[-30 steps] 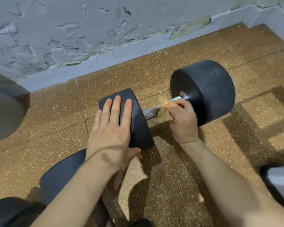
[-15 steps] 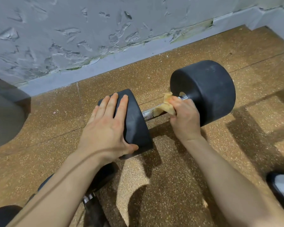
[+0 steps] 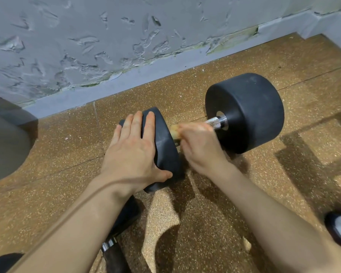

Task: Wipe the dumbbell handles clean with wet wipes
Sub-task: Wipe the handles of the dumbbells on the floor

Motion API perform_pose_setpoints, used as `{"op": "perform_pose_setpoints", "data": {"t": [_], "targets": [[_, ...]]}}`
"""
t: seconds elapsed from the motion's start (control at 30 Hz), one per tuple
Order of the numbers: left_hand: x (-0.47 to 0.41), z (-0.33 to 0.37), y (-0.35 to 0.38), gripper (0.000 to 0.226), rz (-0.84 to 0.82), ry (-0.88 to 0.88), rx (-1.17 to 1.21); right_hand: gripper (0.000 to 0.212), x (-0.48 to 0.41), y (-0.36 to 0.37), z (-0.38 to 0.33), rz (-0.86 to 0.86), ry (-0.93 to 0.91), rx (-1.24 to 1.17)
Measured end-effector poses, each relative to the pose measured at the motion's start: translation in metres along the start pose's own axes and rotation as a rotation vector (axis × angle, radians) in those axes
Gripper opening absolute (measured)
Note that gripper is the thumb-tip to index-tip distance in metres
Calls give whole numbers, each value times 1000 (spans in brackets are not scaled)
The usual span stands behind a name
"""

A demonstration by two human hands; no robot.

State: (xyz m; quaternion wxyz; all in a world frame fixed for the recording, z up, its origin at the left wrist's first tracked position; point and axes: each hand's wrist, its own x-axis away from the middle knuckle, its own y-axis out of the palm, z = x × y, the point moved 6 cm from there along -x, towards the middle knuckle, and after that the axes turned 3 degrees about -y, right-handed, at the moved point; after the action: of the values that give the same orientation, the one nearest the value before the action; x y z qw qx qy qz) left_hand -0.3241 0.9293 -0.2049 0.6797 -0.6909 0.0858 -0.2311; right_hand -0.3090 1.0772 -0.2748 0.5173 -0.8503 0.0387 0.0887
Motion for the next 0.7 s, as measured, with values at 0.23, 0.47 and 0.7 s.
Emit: {"op": "perform_pose_setpoints", "data": {"t": [0.23, 0.47, 0.7], "targets": [[30, 11, 6, 131, 25, 18, -50, 21, -14, -30, 14, -227, 26, 346], [58, 19, -11, 75, 164, 59, 125, 28, 12, -21, -14, -296, -23, 184], [61, 22, 3, 119, -58, 47, 78, 21, 39, -52, 18, -310, -34, 800]]}}
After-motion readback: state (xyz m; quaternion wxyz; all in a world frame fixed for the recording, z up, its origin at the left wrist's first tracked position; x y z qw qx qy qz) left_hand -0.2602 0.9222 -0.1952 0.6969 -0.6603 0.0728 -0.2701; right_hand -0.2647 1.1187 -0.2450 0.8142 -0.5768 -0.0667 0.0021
